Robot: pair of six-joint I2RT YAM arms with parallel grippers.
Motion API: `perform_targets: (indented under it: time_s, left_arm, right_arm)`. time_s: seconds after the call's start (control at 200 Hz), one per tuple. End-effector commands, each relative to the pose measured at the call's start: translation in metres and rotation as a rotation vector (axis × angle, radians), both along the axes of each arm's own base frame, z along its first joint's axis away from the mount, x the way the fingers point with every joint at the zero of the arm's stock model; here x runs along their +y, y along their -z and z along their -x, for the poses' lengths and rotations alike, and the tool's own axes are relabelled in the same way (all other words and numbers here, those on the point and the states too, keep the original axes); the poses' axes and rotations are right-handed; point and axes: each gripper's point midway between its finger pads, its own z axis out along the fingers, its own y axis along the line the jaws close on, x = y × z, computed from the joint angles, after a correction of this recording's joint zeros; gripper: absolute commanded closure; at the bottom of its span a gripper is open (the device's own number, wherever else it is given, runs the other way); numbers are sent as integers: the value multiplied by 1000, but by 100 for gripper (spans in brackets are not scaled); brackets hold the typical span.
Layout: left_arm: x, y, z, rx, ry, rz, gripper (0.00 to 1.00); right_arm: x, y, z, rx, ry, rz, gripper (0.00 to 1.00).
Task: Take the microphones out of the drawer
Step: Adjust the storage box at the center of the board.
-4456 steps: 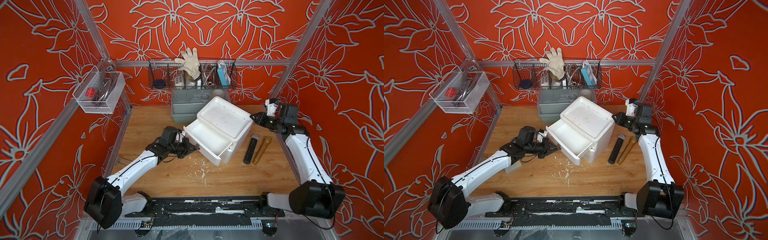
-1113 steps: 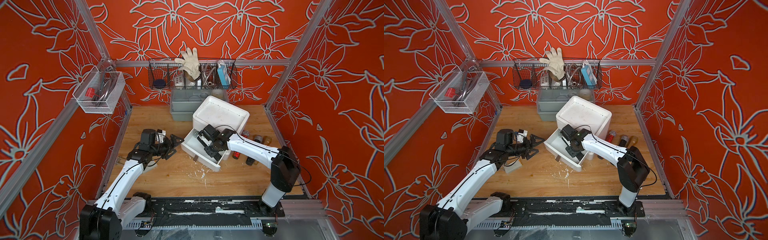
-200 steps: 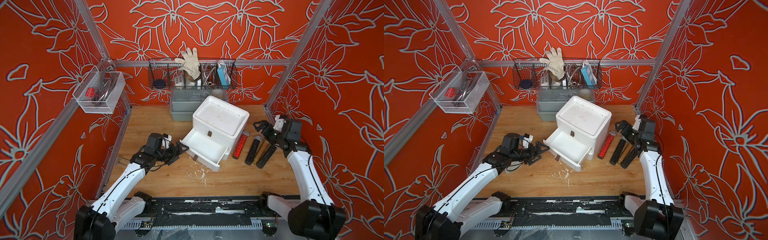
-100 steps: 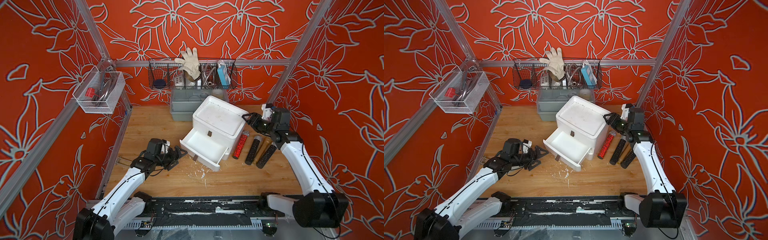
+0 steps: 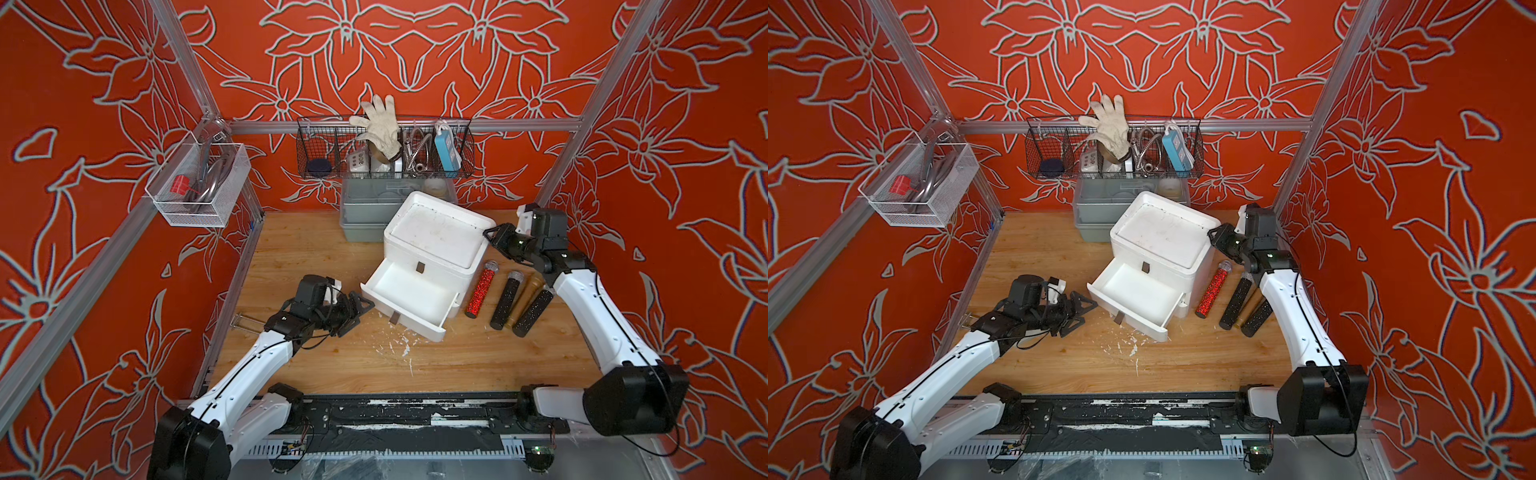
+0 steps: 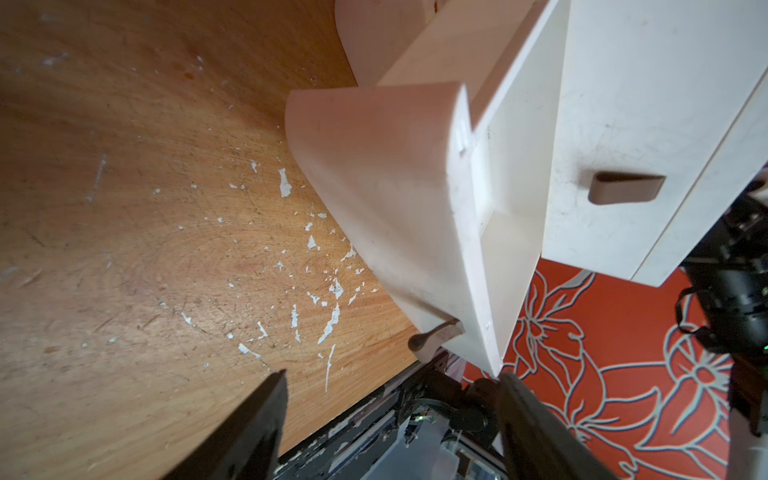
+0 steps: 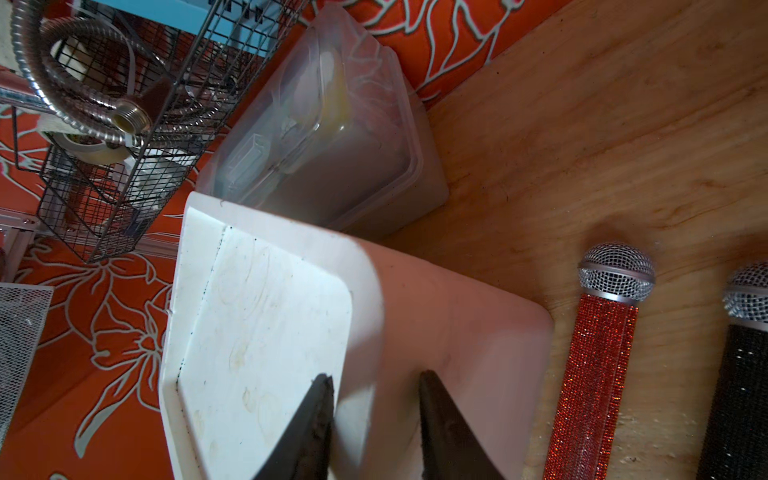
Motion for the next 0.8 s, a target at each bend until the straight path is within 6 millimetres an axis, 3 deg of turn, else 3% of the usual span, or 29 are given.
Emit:
perform_targets:
  time_s: [0.0, 0.29, 0.33, 0.405, 0.47, 0.546, 0.676, 0.791]
  left_arm:
    - [-2, 3, 1, -25, 13, -3, 32]
    - [-10, 8, 4, -33, 34, -17, 31]
    - [-12, 16, 3, -7, 37, -28, 31]
    - [-16, 17, 2, -14, 40, -26, 33]
    - [-18, 19, 0, -21, 33, -24, 38]
    - [-23, 21, -4, -30, 26, -17, 50]
    - [-36, 22, -10, -32, 23, 15, 80]
    - [-45, 21, -8, -41, 43, -6, 81]
  right_arm:
    - [1, 18, 5, 85, -9, 69, 63]
    - [3, 28, 3, 144, -1, 127, 53]
    - [4, 30, 3, 150, 2, 132, 56]
    - [4, 31, 2, 147, 10, 130, 76]
    - [4, 32, 3, 144, 16, 126, 88]
    - [5, 31, 4, 141, 14, 122, 90]
    - [7, 28, 7, 130, 16, 109, 90]
    - [6, 26, 9, 122, 24, 104, 90]
